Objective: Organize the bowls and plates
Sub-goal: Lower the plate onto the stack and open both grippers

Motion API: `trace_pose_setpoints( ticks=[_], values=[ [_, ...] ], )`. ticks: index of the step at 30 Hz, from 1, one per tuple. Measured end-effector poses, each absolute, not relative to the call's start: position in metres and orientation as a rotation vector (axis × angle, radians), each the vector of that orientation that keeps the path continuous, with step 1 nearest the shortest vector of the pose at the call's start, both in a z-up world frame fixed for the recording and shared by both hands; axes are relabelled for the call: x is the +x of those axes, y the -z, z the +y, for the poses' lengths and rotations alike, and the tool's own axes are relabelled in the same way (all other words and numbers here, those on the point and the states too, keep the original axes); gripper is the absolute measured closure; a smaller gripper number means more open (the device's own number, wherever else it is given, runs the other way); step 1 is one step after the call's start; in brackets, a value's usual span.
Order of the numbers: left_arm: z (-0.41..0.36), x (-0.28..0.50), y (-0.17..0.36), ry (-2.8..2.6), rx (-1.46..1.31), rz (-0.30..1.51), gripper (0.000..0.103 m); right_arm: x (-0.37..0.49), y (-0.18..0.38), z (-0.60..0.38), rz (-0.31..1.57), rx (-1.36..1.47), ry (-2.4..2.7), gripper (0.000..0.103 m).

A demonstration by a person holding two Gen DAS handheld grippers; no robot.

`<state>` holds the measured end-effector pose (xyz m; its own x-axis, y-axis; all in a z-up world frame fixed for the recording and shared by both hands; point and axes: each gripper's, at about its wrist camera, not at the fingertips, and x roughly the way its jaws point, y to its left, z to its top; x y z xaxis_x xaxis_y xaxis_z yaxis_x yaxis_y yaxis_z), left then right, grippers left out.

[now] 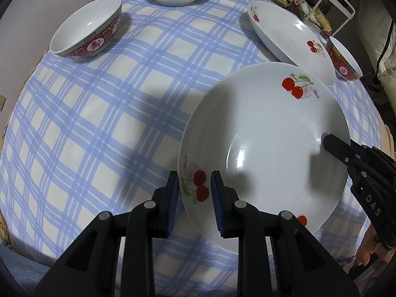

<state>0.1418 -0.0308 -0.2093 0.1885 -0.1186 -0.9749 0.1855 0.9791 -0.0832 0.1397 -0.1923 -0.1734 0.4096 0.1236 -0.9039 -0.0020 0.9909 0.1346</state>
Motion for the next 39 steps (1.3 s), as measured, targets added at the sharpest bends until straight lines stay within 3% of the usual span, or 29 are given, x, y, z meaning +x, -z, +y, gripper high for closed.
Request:
trace_pose_setpoints(
  ticks=[14,22,24,26,31,33,35,39],
  values=[
    [-0.029,0.139,0.202,0.215,0.05,1.34,0.078,0.139,0.175,-0.193,1.164,0.059,-0.042,0.087],
    [-0.027,0.141,0.162,0.216,0.035,1.255,0.072,0.144,0.143,-0.207,1.073,0.12,-0.052,0.087],
    [-0.03,0.144,0.151,0.217,0.06,1.226,0.06,0.15,0.133,-0.216,1.049,0.126,-0.037,0.082],
    [-0.032,0.15,0.141,0.218,0.08,1.193,0.057,0.156,0.127,-0.225,1.028,0.139,-0.016,0.064],
    [-0.044,0.179,0.126,0.202,0.129,1.139,0.048,0.178,0.114,-0.25,1.012,0.176,0.047,0.037],
    [-0.053,0.194,0.124,0.187,0.16,1.123,0.034,0.188,0.11,-0.257,1.004,0.185,0.053,0.032],
    [-0.062,0.204,0.124,0.179,0.173,1.095,0.034,0.198,0.11,-0.264,1.018,0.192,0.048,0.018],
    [-0.076,0.227,0.128,0.195,0.185,1.094,0.033,0.213,0.118,-0.278,1.059,0.251,0.009,0.018]
  ],
)
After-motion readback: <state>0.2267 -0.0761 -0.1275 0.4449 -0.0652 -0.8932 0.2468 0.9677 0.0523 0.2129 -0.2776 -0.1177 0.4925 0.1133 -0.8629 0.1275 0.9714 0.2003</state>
